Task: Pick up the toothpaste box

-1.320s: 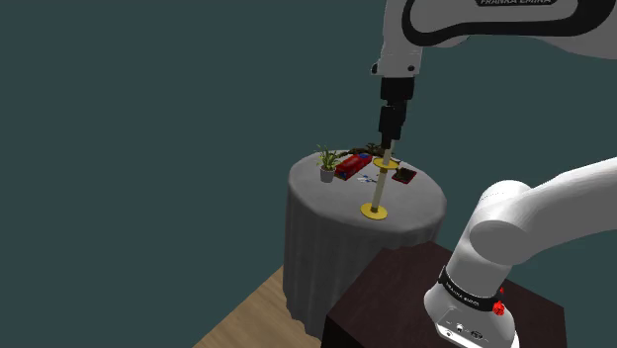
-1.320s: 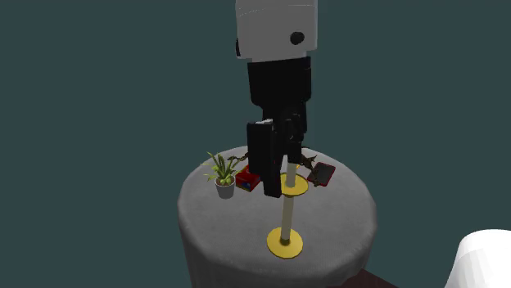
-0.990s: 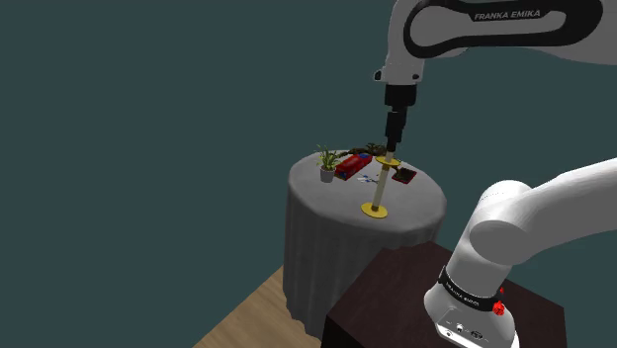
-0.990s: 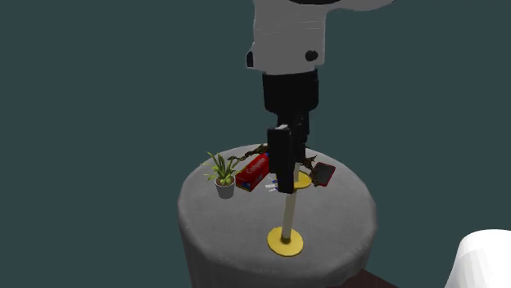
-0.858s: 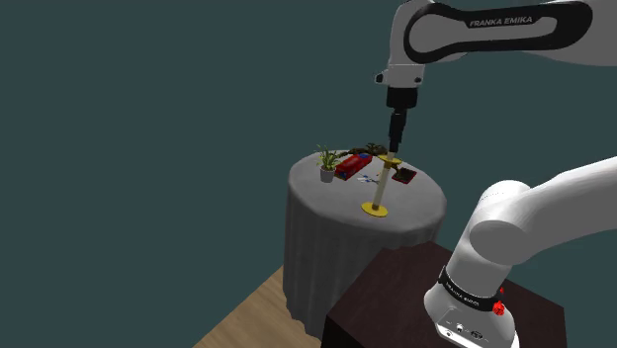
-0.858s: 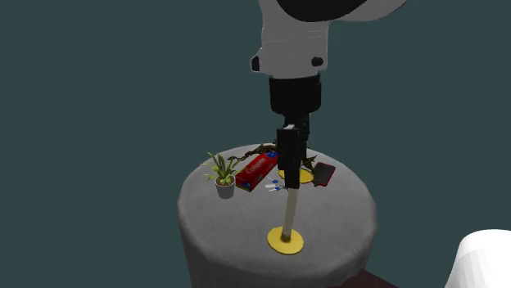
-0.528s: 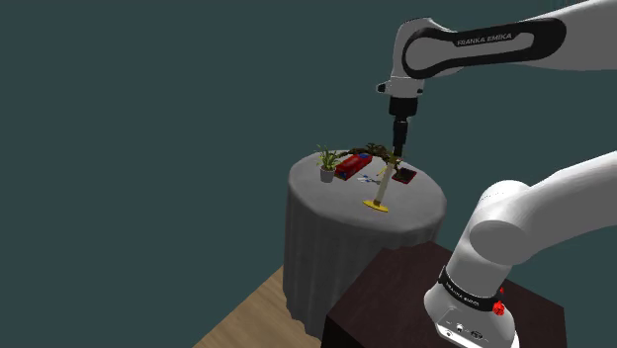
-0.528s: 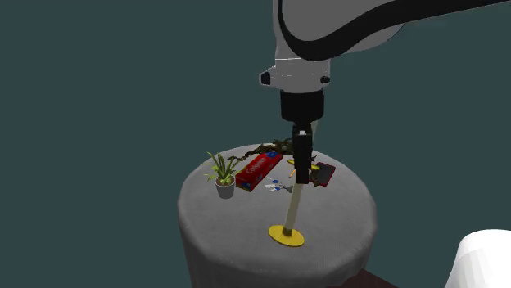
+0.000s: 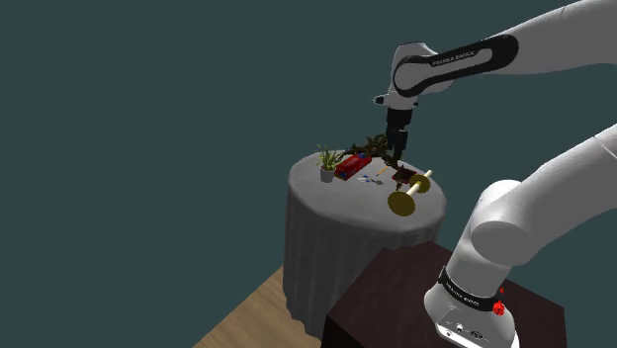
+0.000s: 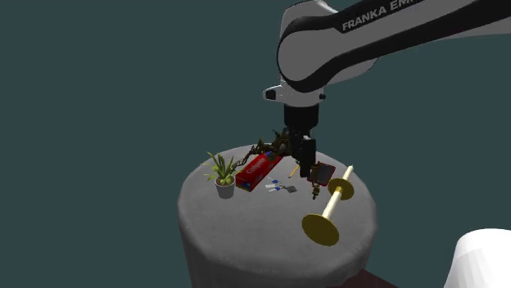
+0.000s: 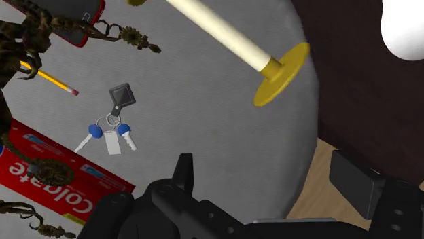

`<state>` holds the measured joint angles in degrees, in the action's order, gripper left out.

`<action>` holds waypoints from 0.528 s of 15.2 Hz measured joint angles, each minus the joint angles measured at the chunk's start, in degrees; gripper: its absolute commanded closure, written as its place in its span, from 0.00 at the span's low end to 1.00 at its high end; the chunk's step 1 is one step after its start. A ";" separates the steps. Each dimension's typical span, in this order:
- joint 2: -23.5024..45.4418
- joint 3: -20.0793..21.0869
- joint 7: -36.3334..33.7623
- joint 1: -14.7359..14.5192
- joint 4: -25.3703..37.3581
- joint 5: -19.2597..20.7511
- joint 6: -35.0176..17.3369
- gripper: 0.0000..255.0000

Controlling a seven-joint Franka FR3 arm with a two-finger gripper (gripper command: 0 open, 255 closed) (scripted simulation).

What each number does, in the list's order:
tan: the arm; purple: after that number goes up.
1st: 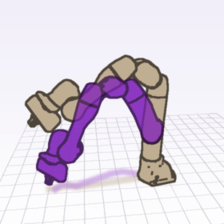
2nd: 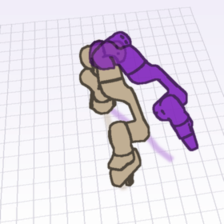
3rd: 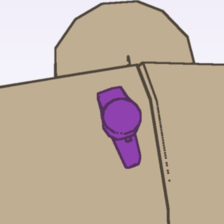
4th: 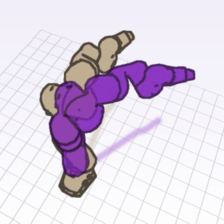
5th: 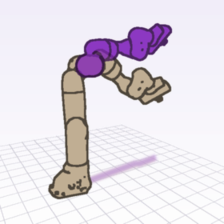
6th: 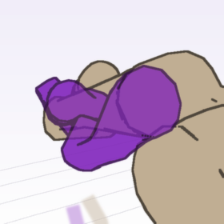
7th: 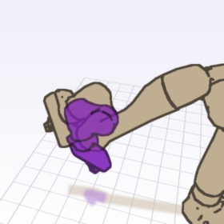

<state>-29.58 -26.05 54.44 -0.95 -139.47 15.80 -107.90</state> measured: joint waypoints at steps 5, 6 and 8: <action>10.39 -7.53 13.76 -2.73 4.76 -1.34 -7.50 0.00; 12.95 -8.96 16.68 -3.44 6.04 -2.33 -9.00 0.00; 18.13 -11.63 22.99 -4.66 8.73 -4.94 -11.68 0.00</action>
<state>-11.46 -37.68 77.44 -5.61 -130.74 10.86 -119.58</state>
